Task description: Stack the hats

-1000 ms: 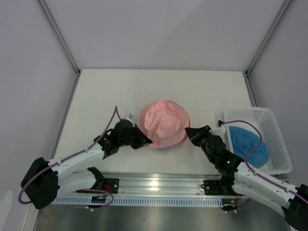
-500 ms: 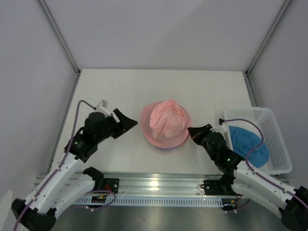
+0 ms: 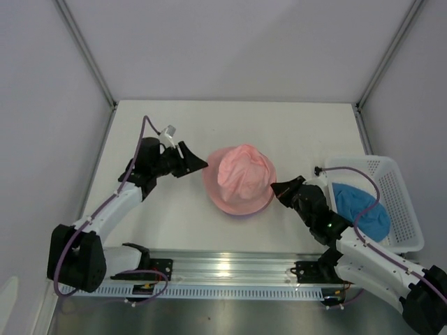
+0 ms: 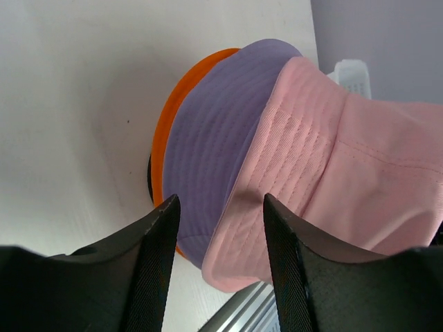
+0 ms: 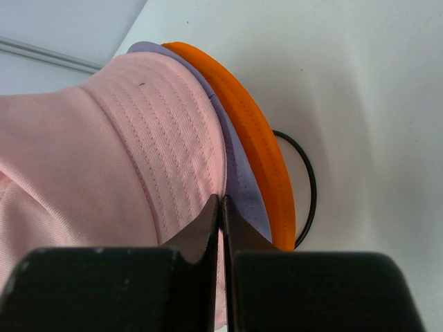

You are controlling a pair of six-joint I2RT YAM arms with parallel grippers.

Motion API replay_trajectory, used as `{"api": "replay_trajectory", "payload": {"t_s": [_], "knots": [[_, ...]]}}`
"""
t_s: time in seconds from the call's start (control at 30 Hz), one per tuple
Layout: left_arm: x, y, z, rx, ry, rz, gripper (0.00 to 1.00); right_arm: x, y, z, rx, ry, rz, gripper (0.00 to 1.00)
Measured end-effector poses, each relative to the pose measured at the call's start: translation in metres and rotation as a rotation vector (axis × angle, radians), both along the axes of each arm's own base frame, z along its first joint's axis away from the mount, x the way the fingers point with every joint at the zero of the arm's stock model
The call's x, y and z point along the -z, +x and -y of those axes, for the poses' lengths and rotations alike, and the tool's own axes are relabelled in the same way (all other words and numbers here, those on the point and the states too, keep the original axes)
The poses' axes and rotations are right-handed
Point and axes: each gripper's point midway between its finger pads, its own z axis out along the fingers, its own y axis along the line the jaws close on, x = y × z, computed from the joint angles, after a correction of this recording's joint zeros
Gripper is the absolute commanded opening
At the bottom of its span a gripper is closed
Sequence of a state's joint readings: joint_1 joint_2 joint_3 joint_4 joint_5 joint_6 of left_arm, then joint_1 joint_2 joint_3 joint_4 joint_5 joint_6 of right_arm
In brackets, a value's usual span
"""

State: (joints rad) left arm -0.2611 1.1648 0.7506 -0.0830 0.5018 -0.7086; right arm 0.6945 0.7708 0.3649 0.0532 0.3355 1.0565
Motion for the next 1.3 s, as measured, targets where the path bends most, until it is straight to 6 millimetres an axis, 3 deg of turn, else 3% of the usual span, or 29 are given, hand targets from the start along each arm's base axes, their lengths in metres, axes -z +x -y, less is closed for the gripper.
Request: {"api": "replay_trajectory", "payload": {"t_s": [0.13,0.2,0.3,0.4,0.57,0.73,0.87,1.07,1.3], "knots": [[-0.001,0.007,0.013,0.074,-0.046,0.047,0.56,0.0,0.001,-0.003,-0.008,-0.003,-0.009,0.0],[-0.007,0.009,0.018,0.102,-0.071,0.08,0.52,-0.001,0.001,-0.003,-0.009,-0.003,-0.01,0.0],[-0.013,0.012,0.026,0.144,-0.111,0.115,0.33,-0.001,0.001,-0.003,-0.009,-0.005,-0.012,0.0],[-0.012,0.015,0.029,0.159,-0.136,0.107,0.02,0.0,0.001,-0.002,-0.007,-0.01,-0.019,0.0],[0.005,0.017,0.03,0.136,-0.139,0.03,0.01,-0.002,0.002,-0.001,-0.002,-0.011,-0.02,0.0],[0.042,0.019,0.023,0.044,-0.103,-0.145,0.01,-0.001,0.005,0.001,0.009,-0.008,-0.025,0.0],[0.066,0.014,0.03,0.026,-0.065,-0.245,0.01,0.001,0.008,-0.001,0.005,0.004,-0.039,0.0],[0.07,0.014,0.042,0.012,0.02,-0.269,0.01,0.009,0.014,-0.005,-0.011,0.003,-0.072,0.0],[0.074,0.014,0.039,-0.012,0.058,-0.261,0.01,0.011,0.013,-0.006,-0.024,0.007,-0.084,0.0]]}}
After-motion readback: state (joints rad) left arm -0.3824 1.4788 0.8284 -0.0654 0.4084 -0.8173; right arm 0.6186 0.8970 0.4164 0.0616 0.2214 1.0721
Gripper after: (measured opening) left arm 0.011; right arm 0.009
